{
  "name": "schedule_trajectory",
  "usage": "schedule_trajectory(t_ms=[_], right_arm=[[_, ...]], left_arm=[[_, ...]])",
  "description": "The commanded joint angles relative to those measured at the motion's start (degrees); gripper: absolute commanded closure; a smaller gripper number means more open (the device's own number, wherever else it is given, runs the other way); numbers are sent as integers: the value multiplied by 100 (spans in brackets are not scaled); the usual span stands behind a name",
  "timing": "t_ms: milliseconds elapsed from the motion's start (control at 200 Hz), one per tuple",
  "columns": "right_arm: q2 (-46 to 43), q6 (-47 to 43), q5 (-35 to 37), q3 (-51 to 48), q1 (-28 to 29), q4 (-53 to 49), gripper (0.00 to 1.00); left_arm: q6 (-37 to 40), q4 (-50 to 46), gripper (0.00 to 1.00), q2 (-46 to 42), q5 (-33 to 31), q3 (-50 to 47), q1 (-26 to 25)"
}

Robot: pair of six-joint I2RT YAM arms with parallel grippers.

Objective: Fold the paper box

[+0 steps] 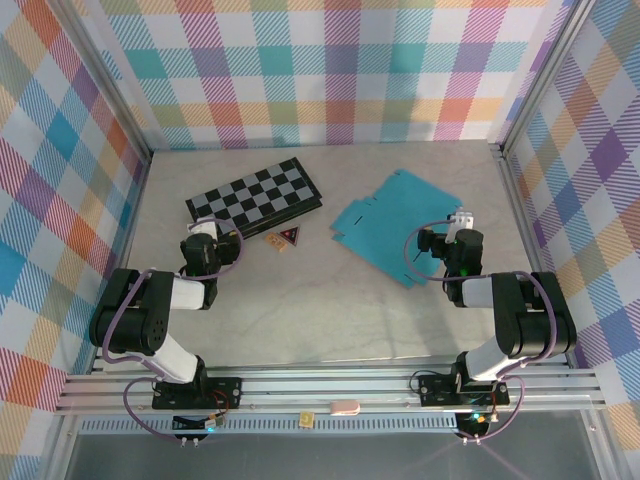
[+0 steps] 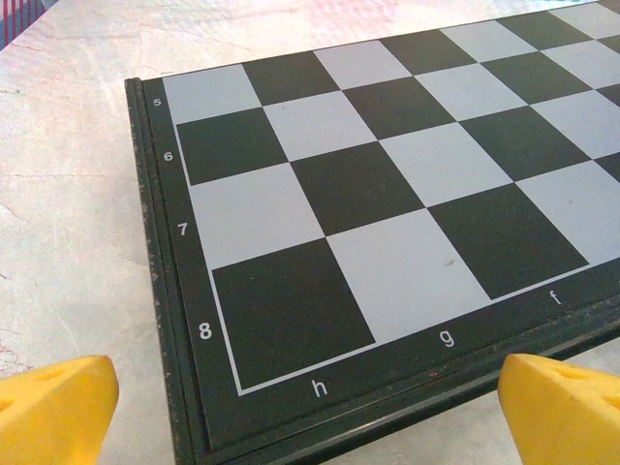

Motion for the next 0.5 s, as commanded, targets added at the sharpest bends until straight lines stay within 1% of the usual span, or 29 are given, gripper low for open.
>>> schedule_trajectory(t_ms=[0,400,495], right_arm=[[10,-13,25,57,21,15,1],[-20,-21,16,32,24,67,1],[-293,-69,27,121,40,-326,1]], left_arm=[[-41,269,0,-34,-40,-6,-35],[-40,263,0,-32,-53,4,-33],[-42,352,0,-64,-24,-51,-37]])
